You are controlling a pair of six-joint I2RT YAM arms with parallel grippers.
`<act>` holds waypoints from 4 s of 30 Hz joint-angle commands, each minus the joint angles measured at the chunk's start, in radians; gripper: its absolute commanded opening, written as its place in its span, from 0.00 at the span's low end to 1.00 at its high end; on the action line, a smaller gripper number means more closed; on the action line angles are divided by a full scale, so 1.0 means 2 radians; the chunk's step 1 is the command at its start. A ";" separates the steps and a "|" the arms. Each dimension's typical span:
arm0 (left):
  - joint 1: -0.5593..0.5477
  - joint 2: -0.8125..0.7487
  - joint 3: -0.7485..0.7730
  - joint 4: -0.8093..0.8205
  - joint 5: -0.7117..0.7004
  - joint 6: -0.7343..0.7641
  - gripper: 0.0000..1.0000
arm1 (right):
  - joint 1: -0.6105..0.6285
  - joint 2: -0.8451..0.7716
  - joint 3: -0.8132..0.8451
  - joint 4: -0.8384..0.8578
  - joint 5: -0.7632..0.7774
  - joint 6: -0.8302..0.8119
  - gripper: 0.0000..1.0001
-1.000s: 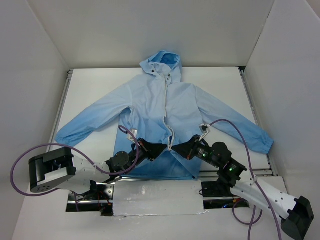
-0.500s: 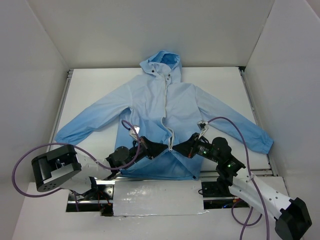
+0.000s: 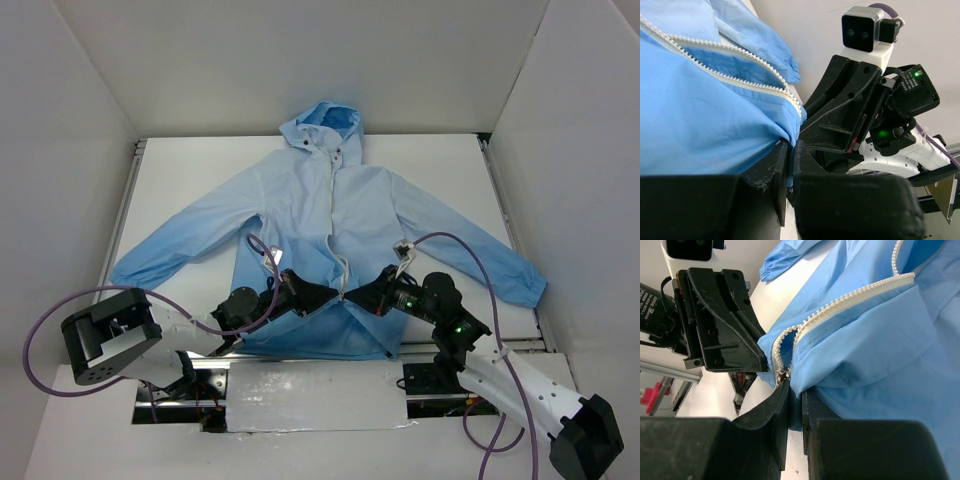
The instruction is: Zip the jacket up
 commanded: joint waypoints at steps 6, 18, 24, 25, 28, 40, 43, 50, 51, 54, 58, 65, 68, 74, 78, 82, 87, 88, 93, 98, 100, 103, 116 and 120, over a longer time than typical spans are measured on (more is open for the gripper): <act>0.009 -0.004 -0.007 0.182 0.019 -0.016 0.00 | -0.009 -0.029 0.059 -0.057 0.037 -0.032 0.36; 0.009 -0.014 -0.017 0.186 0.031 -0.020 0.00 | -0.027 -0.010 0.145 -0.165 0.119 -0.057 0.77; 0.009 -0.005 -0.016 0.203 0.036 -0.026 0.00 | -0.028 -0.004 0.213 -0.236 0.148 -0.065 0.86; 0.009 -0.004 -0.016 0.203 0.035 -0.027 0.00 | -0.028 -0.006 0.226 -0.245 0.146 -0.062 0.87; 0.009 -0.003 -0.019 0.209 0.031 -0.026 0.00 | -0.028 -0.013 0.234 -0.264 0.103 -0.041 0.84; 0.009 -0.001 -0.020 0.205 0.027 -0.022 0.00 | 0.037 -0.134 0.097 -0.198 0.037 0.246 0.62; 0.009 0.002 -0.011 0.199 0.036 -0.018 0.00 | 0.074 -0.133 0.082 -0.192 0.057 0.283 0.60; 0.009 0.004 -0.004 0.202 0.040 -0.011 0.00 | 0.169 -0.121 0.053 -0.181 0.169 0.368 0.50; 0.009 0.002 -0.003 0.200 0.042 -0.007 0.00 | 0.177 -0.121 0.050 -0.179 0.177 0.376 0.49; 0.009 -0.003 0.000 0.194 0.049 0.003 0.00 | 0.206 -0.106 0.046 -0.170 0.199 0.403 0.48; 0.009 -0.006 0.000 0.199 0.053 0.010 0.00 | 0.242 -0.082 0.052 -0.176 0.246 0.435 0.47; 0.003 -0.003 -0.003 0.217 0.062 0.026 0.00 | 0.281 -0.067 0.050 -0.180 0.324 0.475 0.43; 0.001 -0.001 -0.002 0.221 0.064 0.029 0.00 | 0.288 -0.057 0.052 -0.177 0.346 0.480 0.41; -0.001 0.006 -0.007 0.246 0.060 0.032 0.00 | 0.289 -0.022 0.059 -0.172 0.351 0.481 0.41; -0.002 0.004 -0.009 0.245 0.059 0.036 0.00 | 0.292 -0.019 0.056 -0.172 0.359 0.486 0.41; -0.002 0.004 -0.008 0.247 0.061 0.038 0.00 | 0.291 -0.025 0.050 -0.176 0.371 0.489 0.40; -0.002 0.005 -0.012 0.252 0.060 0.041 0.00 | 0.293 -0.025 0.056 -0.185 0.385 0.480 0.40; -0.002 0.003 -0.013 0.252 0.060 0.042 0.00 | 0.292 -0.025 0.057 -0.187 0.387 0.479 0.40; -0.002 0.004 -0.011 0.249 0.062 0.041 0.00 | 0.291 -0.016 0.061 -0.195 0.386 0.478 0.41; -0.002 0.013 -0.008 0.257 0.062 0.037 0.00 | 0.292 -0.011 0.057 -0.203 0.379 0.478 0.44; -0.002 0.014 -0.010 0.260 0.060 0.036 0.00 | 0.293 -0.017 0.052 -0.204 0.378 0.478 0.44; -0.003 0.012 -0.010 0.262 0.060 0.037 0.00 | 0.293 -0.027 0.049 -0.209 0.383 0.477 0.44; -0.007 0.023 -0.004 0.268 0.067 0.033 0.00 | 0.292 -0.023 0.049 -0.189 0.402 0.452 0.40; -0.008 0.022 -0.004 0.271 0.066 0.033 0.00 | 0.293 -0.025 0.043 -0.189 0.404 0.453 0.34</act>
